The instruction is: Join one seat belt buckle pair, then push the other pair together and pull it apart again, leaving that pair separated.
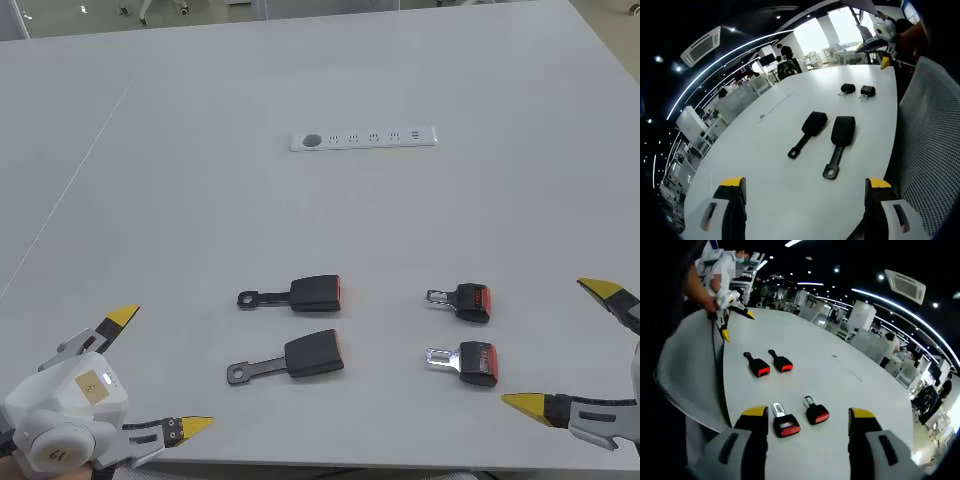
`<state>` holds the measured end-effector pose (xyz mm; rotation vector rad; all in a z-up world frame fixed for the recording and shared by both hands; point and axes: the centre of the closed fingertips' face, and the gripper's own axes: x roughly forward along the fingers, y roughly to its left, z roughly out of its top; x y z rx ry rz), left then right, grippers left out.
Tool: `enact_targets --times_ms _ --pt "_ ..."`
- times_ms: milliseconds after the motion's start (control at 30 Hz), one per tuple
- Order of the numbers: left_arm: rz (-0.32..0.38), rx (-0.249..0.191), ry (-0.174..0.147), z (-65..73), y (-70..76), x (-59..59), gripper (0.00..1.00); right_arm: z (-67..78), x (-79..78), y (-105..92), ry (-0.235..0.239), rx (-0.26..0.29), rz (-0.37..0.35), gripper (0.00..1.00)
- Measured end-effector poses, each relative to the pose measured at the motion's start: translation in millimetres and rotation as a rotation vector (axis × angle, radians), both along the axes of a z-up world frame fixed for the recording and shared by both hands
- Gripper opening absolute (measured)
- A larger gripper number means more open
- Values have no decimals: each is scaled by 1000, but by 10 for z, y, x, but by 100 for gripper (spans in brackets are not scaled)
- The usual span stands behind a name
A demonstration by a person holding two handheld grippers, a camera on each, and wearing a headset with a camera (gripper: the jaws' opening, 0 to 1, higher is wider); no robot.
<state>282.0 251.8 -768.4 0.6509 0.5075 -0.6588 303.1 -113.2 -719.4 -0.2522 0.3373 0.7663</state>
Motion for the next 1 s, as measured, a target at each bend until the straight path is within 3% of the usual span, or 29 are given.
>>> enact_targets --times_ms 500,700,733,833,1000 --pt "4 -4 -2 3 4 5 100 -77 -47 -31 56 18 -37 100" --pt "9 2 7 -20 14 2 100 -98 -50 -56 54 12 -20 100" --pt "14 5 11 -30 24 1 100 -47 -24 -58 32 40 -29 100" --pt "16 7 7 -23 28 6 100 73 36 -100 58 173 -100 100" --pt "9 19 15 -51 28 -8 100 120 73 -155 52 183 -112 100"
